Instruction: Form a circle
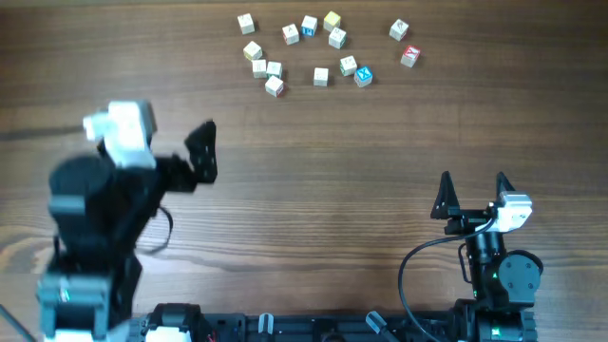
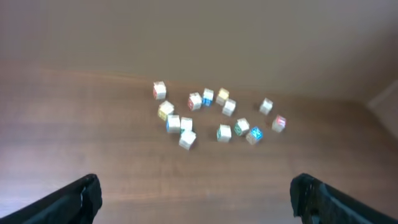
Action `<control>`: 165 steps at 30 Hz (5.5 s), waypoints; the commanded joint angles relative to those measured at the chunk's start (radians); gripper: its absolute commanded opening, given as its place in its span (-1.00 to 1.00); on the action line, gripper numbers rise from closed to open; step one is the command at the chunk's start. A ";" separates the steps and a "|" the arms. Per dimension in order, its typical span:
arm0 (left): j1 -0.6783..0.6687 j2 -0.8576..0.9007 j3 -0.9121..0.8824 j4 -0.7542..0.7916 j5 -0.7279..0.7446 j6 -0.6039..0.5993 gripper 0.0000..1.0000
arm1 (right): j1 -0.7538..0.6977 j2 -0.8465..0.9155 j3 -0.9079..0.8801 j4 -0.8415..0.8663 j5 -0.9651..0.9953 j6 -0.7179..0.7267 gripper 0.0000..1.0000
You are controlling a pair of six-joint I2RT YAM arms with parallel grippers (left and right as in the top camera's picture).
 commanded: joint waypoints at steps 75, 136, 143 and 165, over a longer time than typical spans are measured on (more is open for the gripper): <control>-0.121 1.355 0.671 0.194 -0.233 -0.194 -0.52 | -0.004 -0.007 -0.002 0.004 0.002 -0.017 1.00; -0.599 1.226 0.163 0.316 -0.492 -0.591 -0.56 | -0.004 -0.007 -0.002 0.004 0.002 -0.018 1.00; -0.549 1.226 0.163 0.316 -0.497 -0.686 -0.59 | -0.004 -0.007 -0.002 0.004 0.002 -0.018 0.99; -0.549 1.239 0.163 0.323 -0.596 -1.059 -0.01 | -0.004 -0.006 -0.002 0.004 0.002 -0.018 0.99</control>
